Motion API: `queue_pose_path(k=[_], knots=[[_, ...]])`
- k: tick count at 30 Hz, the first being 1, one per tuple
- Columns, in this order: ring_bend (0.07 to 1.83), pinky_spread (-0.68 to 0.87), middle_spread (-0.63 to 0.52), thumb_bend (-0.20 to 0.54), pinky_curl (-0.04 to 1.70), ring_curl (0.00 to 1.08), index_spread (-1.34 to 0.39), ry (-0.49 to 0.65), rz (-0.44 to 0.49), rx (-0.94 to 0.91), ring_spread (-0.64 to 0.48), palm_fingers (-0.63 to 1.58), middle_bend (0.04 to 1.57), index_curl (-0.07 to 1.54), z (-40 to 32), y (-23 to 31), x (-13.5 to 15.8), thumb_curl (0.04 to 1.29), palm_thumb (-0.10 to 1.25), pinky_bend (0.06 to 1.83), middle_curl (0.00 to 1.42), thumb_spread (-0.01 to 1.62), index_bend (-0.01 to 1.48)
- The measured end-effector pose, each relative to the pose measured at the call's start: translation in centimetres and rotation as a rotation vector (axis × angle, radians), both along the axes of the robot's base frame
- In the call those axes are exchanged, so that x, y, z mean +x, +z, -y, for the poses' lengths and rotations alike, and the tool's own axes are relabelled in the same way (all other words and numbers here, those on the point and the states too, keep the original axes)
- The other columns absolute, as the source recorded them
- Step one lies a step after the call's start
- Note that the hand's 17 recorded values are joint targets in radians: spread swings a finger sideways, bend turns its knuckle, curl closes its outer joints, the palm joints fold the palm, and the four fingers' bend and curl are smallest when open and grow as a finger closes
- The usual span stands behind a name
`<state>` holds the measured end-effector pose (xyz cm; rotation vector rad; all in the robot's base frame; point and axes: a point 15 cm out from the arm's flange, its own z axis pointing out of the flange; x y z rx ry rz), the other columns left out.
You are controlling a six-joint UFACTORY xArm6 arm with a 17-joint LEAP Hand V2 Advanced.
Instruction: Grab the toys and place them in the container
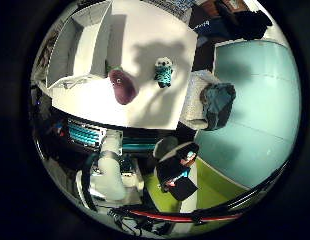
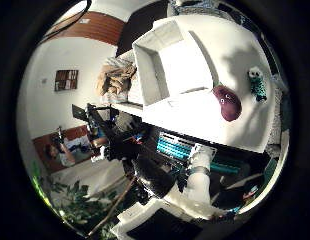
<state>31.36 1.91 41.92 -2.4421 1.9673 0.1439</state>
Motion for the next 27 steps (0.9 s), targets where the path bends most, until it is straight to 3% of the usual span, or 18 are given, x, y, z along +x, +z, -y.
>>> queue_pose_path(k=[9, 16, 23, 27], knots=[[0.32, 0.46, 0.03, -0.023, 0.29, 0.25, -0.31, -0.097, -0.01, 0.003, 0.21, 0.16, 0.2, 0.28, 3.1, -0.5, 0.5, 0.25, 0.34, 0.43, 0.32, 1.1, 0.16], [0.35, 0.46, 0.05, -0.022, 0.29, 0.25, -0.24, -0.259, 0.001, 0.003, 0.21, 0.19, 0.2, 0.28, 7.1, -1.8, 2.3, 0.25, 0.33, 0.43, 0.33, 1.1, 0.16], [0.37, 0.47, 0.1, -0.021, 0.29, 0.25, -0.17, -0.446, 0.073, 0.006, 0.21, 0.21, 0.2, 0.28, 10.0, -2.5, 5.6, 0.26, 0.34, 0.43, 0.32, 1.11, 0.16], [0.38, 0.47, 0.16, -0.022, 0.29, 0.25, -0.12, -0.543, 0.021, 0.005, 0.22, 0.16, 0.19, 0.28, 11.0, -4.8, 6.5, 0.26, 0.35, 0.45, 0.32, 1.11, 0.15]])
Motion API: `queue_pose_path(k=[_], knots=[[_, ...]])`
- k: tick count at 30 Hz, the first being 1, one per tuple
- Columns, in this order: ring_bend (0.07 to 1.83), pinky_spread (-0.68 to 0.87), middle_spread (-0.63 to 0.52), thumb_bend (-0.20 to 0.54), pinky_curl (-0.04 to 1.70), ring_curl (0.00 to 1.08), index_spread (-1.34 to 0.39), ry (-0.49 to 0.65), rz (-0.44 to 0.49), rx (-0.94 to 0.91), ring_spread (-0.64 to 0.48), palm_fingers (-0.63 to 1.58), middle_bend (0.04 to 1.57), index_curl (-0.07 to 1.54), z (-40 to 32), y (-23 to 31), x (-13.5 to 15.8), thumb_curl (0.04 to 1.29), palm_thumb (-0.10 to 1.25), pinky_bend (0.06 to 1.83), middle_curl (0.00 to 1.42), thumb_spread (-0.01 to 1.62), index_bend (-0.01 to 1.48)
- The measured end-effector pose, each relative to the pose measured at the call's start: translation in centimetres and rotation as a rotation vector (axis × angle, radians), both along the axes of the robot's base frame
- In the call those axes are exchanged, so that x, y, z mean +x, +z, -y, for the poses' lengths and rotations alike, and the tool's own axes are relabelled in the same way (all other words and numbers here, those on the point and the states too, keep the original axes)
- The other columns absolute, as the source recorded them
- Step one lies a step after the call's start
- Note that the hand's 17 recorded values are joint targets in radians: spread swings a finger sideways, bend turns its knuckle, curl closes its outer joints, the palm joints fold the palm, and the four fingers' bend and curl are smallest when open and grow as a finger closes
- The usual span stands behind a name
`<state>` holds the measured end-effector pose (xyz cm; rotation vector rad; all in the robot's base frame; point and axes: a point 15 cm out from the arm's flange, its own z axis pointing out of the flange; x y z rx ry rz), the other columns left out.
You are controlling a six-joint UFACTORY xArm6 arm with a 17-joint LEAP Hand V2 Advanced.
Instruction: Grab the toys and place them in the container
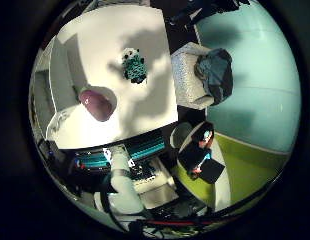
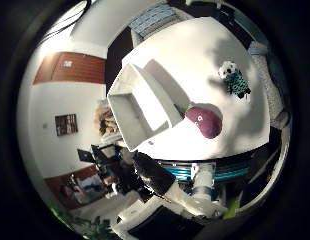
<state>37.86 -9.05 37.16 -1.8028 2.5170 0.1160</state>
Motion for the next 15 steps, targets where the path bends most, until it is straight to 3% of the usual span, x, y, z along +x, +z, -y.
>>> queue_pose_path(k=[3, 6, 11, 15], knots=[[0.37, 0.47, 0.19, -0.022, 0.3, 0.25, -0.07, -0.062, -0.06, 0.014, 0.24, 0.1, 0.18, 0.28, 0.5, -2.5, 1.0, 0.26, 0.34, 0.48, 0.31, 1.11, 0.16], [0.34, 0.47, 0.22, -0.022, 0.31, 0.24, -0.04, -0.108, -0.061, 0.013, 0.26, 0.04, 0.18, 0.28, 1.5, -3.9, 2.1, 0.26, 0.34, 0.5, 0.3, 1.11, 0.16], [0.32, 0.48, 0.24, -0.021, 0.31, 0.24, -0.01, -0.196, 0.075, -0.01, 0.29, 0.0, 0.19, 0.28, 4.6, -4.4, 5.8, 0.26, 0.35, 0.51, 0.29, 1.1, 0.17], [0.31, 0.48, 0.25, -0.02, 0.31, 0.24, -0.01, -0.288, 0.114, 0.011, 0.3, 0.0, 0.18, 0.29, 7.2, -7.7, 6.1, 0.27, 0.37, 0.51, 0.29, 1.11, 0.17]])
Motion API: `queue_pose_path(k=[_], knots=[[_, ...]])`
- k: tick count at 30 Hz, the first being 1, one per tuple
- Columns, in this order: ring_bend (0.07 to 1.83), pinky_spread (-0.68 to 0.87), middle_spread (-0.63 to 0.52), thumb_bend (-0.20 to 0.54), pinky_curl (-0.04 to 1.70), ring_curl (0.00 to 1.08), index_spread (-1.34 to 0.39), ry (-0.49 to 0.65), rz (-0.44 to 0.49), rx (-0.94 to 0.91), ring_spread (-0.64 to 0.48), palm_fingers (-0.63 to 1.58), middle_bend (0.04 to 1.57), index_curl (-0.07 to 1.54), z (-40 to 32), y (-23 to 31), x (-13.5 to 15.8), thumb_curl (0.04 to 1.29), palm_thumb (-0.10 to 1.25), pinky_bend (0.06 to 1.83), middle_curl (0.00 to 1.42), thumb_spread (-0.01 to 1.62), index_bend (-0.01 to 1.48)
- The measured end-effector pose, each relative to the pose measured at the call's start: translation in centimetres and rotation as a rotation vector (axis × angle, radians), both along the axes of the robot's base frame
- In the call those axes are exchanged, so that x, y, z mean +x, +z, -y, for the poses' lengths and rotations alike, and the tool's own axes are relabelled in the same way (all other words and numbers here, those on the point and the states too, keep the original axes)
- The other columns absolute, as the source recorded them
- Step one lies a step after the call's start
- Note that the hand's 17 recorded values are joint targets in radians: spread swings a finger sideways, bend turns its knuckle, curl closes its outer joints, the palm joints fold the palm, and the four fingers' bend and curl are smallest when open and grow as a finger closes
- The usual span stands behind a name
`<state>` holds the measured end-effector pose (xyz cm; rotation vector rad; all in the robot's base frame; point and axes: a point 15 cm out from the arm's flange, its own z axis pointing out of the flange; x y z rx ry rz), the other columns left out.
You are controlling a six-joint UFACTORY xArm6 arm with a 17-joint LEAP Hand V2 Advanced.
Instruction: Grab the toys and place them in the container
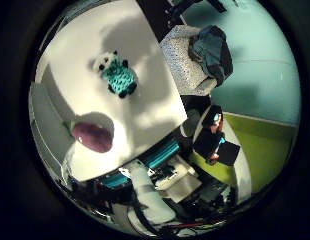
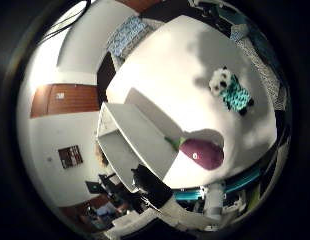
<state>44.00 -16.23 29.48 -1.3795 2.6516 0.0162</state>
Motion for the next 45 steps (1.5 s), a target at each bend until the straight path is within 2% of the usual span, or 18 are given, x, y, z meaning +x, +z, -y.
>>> queue_pose_path(k=[4, 12, 24, 33, 38, 41, 42, 44, 45], knots=[[0.32, 0.48, 0.25, -0.021, 0.31, 0.25, -0.01, -0.062, 0.036, -0.002, 0.3, 0.01, 0.19, 0.29, 1.9, -3.0, 0.0, 0.27, 0.4, 0.5, 0.29, 1.11, 0.16], [0.31, 0.47, 0.25, -0.022, 0.31, 0.25, -0.01, -0.15, -0.045, 0.038, 0.3, 0.01, 0.19, 0.29, 5.2, -8.3, -2.8, 0.27, 0.4, 0.49, 0.3, 1.11, 0.16], [0.32, 0.48, 0.24, -0.021, 0.3, 0.26, -0.01, -0.147, -0.097, 0.046, 0.29, 0.03, 0.19, 0.28, 5.7, -12.0, -2.8, 0.28, 0.41, 0.49, 0.3, 1.11, 0.16], [0.32, 0.48, 0.23, -0.022, 0.3, 0.26, -0.01, -0.076, -0.175, 0.023, 0.29, 0.03, 0.19, 0.28, 3.9, -15.0, -2.5, 0.28, 0.41, 0.48, 0.3, 1.11, 0.16], [0.33, 0.47, 0.22, -0.02, 0.29, 0.26, -0.02, -0.077, -0.2, 0.018, 0.27, 0.07, 0.21, 0.28, 4.3, -16.1, -2.4, 0.28, 0.42, 0.46, 0.32, 1.1, 0.16], [0.42, 0.45, 0.18, -0.019, 0.28, 0.27, -0.02, -0.076, -0.206, 0.02, 0.22, 0.2, 0.29, 0.26, 4.2, -16.5, -2.4, 0.28, 0.44, 0.4, 0.34, 1.1, 0.14], [0.49, 0.43, 0.13, -0.016, 0.26, 0.29, -0.05, -0.073, -0.204, 0.017, 0.18, 0.33, 0.37, 0.26, 4.3, -16.5, -2.3, 0.29, 0.46, 0.38, 0.37, 1.1, 0.14], [0.67, 0.29, -0.02, -0.013, 0.25, 0.34, -0.13, -0.069, -0.2, 0.009, -0.02, 0.56, 0.54, 0.25, 4.4, -16.4, -2.2, 0.29, 0.49, 0.38, 0.44, 1.1, 0.15], [0.79, 0.11, -0.1, -0.01, 0.27, 0.39, -0.21, -0.069, -0.196, 0.006, -0.14, 0.76, 0.64, 0.27, 4.5, -16.4, -2.1, 0.3, 0.52, 0.47, 0.5, 1.11, 0.18]])
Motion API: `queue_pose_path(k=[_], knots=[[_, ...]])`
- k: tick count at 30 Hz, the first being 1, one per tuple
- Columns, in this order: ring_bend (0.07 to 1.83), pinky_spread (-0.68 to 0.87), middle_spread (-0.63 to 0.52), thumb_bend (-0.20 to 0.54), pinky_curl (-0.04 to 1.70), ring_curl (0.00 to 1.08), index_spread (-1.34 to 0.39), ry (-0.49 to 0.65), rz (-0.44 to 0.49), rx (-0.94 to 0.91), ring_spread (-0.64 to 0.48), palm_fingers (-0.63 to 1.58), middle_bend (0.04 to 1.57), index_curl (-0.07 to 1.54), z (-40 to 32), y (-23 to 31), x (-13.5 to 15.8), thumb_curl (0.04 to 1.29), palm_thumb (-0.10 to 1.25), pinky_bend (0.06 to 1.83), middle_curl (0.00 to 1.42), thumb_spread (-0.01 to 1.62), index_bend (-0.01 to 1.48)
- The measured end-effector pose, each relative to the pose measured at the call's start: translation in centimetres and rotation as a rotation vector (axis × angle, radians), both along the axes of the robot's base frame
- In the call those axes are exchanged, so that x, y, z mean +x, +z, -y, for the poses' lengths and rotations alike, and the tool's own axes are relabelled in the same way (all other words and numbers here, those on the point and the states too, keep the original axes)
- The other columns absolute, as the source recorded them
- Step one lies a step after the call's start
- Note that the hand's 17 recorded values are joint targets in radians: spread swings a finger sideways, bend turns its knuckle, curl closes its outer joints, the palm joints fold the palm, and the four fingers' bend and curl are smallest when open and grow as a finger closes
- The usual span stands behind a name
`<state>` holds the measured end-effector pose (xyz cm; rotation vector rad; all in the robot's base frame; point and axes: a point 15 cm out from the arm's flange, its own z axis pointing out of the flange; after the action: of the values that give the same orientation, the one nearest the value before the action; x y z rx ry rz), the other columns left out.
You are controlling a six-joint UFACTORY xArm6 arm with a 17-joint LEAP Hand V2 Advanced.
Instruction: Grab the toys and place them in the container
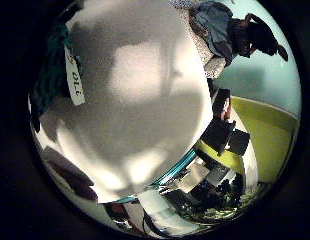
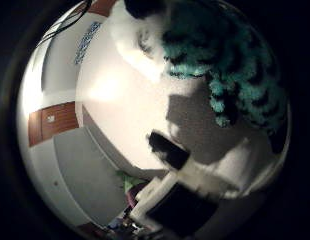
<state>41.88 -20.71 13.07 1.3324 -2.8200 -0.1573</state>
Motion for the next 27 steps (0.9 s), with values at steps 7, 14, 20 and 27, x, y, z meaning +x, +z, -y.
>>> queue_pose_path(k=[7, 14, 20, 27], knots=[[1.11, -0.32, -0.27, 0.005, 0.51, 0.58, -0.44, 0.038, 0.023, -0.049, -0.29, 1.23, 0.9, 0.54, 1.0, 1.1, 0.5, 0.36, 0.72, 0.97, 0.75, 1.09, 0.61], [1.31, -0.25, -0.21, 0.011, 0.74, 0.71, -0.32, 0.073, 0.014, -0.09, -0.25, 1.14, 1.21, 0.81, 2.0, 4.1, 0.7, 0.53, 1.01, 1.25, 0.89, 0.93, 1.06], [1.36, -0.2, -0.17, -0.014, 0.89, 0.77, -0.25, 0.106, -0.038, -0.071, -0.24, 1.06, 1.29, 0.86, 1.7, 8.4, 0.1, 0.64, 1.06, 1.27, 0.91, 0.85, 1.14], [1.35, -0.18, -0.16, -0.016, 1.03, 0.8, -0.23, 0.142, -0.051, -0.066, -0.24, 1.05, 1.32, 0.88, 0.7, 16.8, -0.4, 0.73, 1.05, 1.22, 0.9, 0.8, 1.15]])
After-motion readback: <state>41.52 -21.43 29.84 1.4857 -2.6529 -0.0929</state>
